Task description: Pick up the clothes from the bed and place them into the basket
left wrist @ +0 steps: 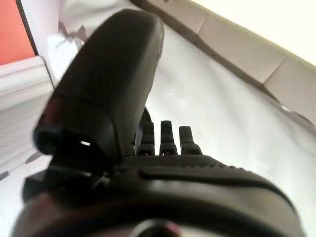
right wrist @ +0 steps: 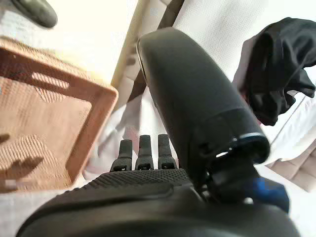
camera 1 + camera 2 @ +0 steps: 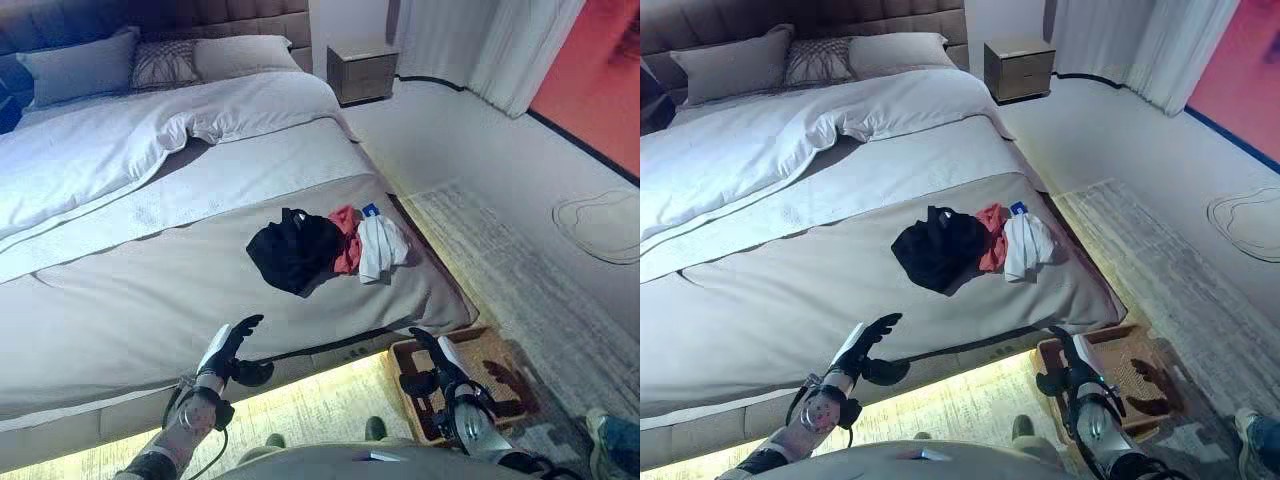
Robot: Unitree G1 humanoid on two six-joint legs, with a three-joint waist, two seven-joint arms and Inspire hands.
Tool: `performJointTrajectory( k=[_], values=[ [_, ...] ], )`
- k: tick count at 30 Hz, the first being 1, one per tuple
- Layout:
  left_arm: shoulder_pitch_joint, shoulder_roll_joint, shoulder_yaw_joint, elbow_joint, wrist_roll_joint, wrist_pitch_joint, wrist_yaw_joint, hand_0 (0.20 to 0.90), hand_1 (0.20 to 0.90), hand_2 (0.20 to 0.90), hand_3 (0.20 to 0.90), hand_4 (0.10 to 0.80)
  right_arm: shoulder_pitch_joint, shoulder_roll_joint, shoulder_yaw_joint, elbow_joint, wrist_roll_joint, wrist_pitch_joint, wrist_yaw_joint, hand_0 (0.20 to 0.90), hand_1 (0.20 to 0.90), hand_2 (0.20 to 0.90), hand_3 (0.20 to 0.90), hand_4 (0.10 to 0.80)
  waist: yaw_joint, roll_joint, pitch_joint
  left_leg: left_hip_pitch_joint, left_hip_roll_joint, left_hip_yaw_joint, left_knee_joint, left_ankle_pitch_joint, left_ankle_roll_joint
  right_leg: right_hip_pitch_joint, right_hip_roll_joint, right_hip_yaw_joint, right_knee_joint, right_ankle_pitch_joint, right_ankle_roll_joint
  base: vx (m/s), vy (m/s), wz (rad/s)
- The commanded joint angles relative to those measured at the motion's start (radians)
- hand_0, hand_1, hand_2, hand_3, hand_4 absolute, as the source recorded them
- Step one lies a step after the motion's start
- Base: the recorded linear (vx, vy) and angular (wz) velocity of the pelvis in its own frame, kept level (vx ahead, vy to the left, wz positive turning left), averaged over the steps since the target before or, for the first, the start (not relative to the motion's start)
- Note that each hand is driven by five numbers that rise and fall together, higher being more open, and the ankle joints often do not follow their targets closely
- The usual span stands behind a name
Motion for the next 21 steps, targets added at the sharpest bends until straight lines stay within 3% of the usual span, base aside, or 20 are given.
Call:
performJointTrajectory(
  k=[1, 5, 10, 21],
  values=[
    [-0.095, 0.001, 0.027, 0.018, -0.076, -0.074, 0.001, 0.900, 0.900, 0.900, 0.900, 0.800, -0.113, 0.013, -0.023, 0.002, 0.108, -0.080, 0.057, 0.900, 0.900, 0.900, 0.900, 0.800, -0.014, -0.018, 0.026, 0.033, -0.084, 0.110, 0.010, -0.145, 0.064, 0.087, 0.018, -0.021, 0.040, -0.149, -0.004, 0.000, 0.000, 0.00],
    [-0.094, -0.005, 0.042, 0.025, -0.112, -0.079, -0.061, 0.900, 0.900, 0.900, 0.900, 0.800, -0.100, 0.040, -0.053, 0.036, 0.242, -0.098, 0.197, 0.900, 0.900, 0.900, 0.900, 0.800, -0.014, -0.019, 0.021, 0.035, -0.084, 0.111, 0.010, -0.146, 0.063, 0.089, 0.019, -0.022, 0.040, -0.151, -0.007, 0.000, 0.000, 0.00],
    [-0.091, -0.010, 0.051, 0.016, -0.165, -0.046, -0.114, 0.900, 0.900, 0.900, 0.900, 0.800, -0.097, 0.068, -0.099, 0.059, 0.378, -0.104, 0.257, 0.900, 0.900, 0.900, 0.900, 0.800, -0.016, -0.014, 0.017, 0.038, -0.084, 0.114, 0.008, -0.144, 0.064, 0.090, 0.021, -0.022, 0.041, -0.151, -0.008, 0.000, 0.000, 0.00],
    [-0.082, -0.020, 0.038, 0.022, -0.172, -0.044, -0.124, 0.900, 0.900, 0.900, 0.900, 0.800, -0.098, 0.091, -0.143, 0.098, 0.447, -0.116, 0.243, 0.900, 0.900, 0.900, 0.900, 0.800, -0.023, -0.006, 0.018, 0.040, -0.083, 0.121, 0.012, -0.144, 0.065, 0.091, 0.023, -0.017, 0.043, -0.153, -0.012, 0.005, -0.015, 0.00]
  ],
)
